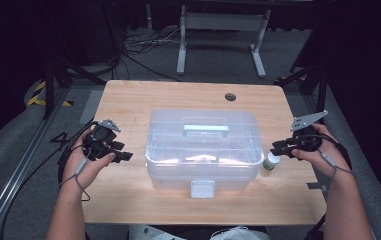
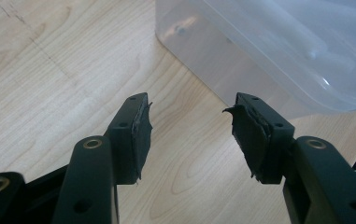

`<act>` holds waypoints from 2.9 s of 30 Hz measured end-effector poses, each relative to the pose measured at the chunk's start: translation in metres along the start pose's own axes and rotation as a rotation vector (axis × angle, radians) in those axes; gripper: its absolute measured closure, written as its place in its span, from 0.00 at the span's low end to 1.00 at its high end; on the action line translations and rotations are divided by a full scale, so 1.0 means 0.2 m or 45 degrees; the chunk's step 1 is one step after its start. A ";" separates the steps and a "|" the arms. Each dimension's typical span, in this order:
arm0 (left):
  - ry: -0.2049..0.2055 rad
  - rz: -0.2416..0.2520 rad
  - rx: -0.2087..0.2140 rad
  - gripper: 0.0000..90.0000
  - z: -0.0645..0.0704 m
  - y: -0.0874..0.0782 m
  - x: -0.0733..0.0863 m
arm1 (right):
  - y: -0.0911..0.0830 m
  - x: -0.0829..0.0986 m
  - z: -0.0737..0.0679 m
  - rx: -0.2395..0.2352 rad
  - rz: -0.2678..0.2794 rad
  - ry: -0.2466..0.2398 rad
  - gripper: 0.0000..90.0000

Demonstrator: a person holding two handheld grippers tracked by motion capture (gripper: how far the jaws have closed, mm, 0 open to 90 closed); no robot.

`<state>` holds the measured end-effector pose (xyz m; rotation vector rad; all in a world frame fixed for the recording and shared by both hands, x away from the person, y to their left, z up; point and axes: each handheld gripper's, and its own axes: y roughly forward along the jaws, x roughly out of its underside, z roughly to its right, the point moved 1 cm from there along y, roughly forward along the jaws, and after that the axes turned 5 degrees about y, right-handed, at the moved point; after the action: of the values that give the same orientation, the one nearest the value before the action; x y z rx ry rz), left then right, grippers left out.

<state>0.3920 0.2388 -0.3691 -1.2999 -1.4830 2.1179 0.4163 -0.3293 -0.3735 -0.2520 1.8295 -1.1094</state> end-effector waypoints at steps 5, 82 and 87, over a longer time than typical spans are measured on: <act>0.017 -0.013 0.000 0.52 0.01 0.00 -0.01 | 0.01 0.01 0.01 -0.003 -0.008 0.007 0.73; 0.413 0.124 0.209 0.57 0.41 0.06 -0.80 | 0.05 0.06 -0.01 -0.033 -0.037 0.052 0.68; 0.416 0.116 0.208 0.63 0.42 0.09 -0.81 | 0.05 0.06 -0.01 -0.037 -0.039 0.047 0.67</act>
<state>0.4252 0.0751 -0.2931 -1.5842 -1.1146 1.9157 0.4114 -0.3287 -0.3880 -0.2787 1.8814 -1.1158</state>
